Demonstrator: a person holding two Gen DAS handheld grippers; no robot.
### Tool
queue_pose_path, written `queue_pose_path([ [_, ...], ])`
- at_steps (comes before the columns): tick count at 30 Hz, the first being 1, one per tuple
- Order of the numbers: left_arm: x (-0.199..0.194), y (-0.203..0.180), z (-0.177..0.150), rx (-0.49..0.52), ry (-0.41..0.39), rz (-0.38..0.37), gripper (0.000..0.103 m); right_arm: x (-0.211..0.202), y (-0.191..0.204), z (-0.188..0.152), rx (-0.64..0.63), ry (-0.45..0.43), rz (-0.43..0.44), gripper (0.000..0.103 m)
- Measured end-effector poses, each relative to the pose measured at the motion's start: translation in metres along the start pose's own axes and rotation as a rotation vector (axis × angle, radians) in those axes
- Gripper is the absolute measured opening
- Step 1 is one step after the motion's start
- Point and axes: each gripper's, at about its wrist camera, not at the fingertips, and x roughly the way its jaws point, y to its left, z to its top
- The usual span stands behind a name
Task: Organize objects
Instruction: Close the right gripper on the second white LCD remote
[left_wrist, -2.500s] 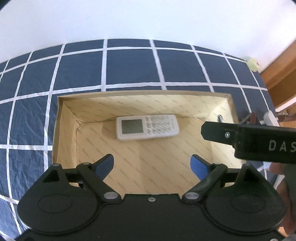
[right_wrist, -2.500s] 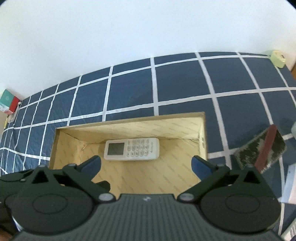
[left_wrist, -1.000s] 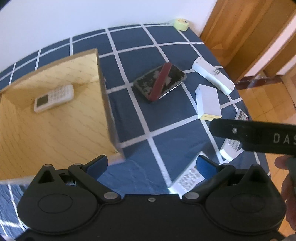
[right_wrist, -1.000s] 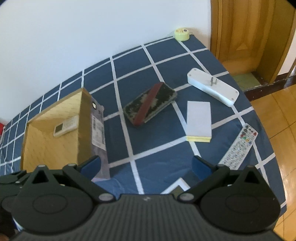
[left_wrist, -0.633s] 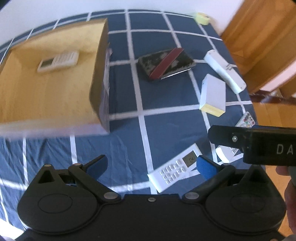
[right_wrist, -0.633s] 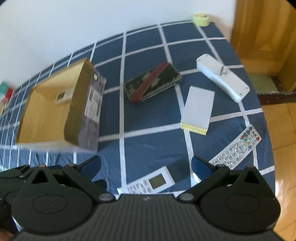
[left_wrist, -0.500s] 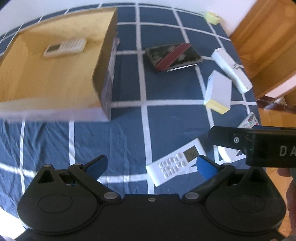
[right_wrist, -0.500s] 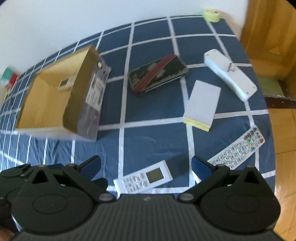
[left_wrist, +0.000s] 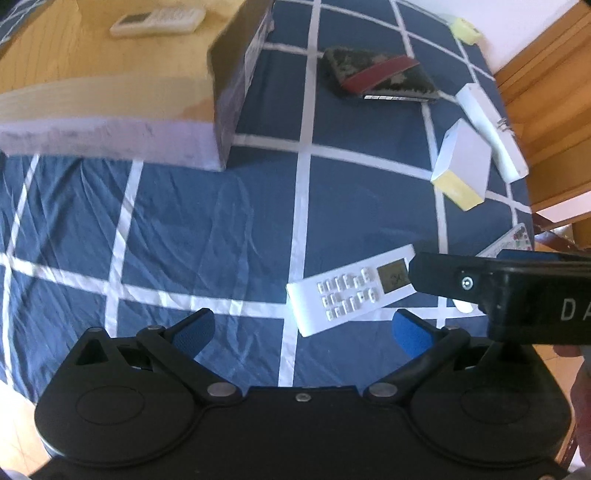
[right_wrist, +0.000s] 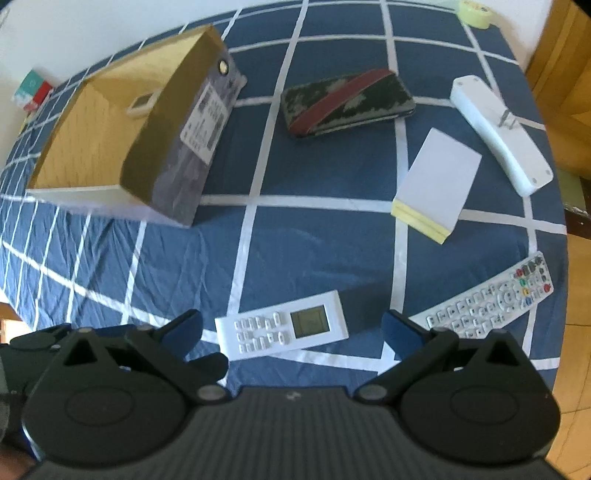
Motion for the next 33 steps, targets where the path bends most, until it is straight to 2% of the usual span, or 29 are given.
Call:
queue_pose_path([
  [5,0.016,0.003,-0.006,-0.114,0.003,-0.007,0.103,0.022,-0.003,0.003,-0.071,0.061,0.016,0.101],
  [11,0.037,-0.005,-0.009,-0.198,0.014,0.004,0.102,0.047,-0.014,0.014,-0.126,0.116,0.049,0.100],
  [15,0.048,-0.010,-0.010,-0.238,0.027,0.011,0.100,0.063,-0.019,0.019,-0.154,0.153,0.063,0.093],
  [24,0.058,-0.015,-0.005,-0.266,0.040,0.013,0.088,0.076,-0.019,0.021,-0.212,0.199,0.108,0.077],
  [29,0.059,-0.018,-0.003,-0.253,0.038,0.011,0.085,0.078,-0.018,0.021,-0.226,0.207,0.116,0.069],
  [33,0.058,-0.020,-0.002,-0.239,0.037,0.012,0.079,0.081,-0.017,0.020,-0.228,0.213,0.121,0.065],
])
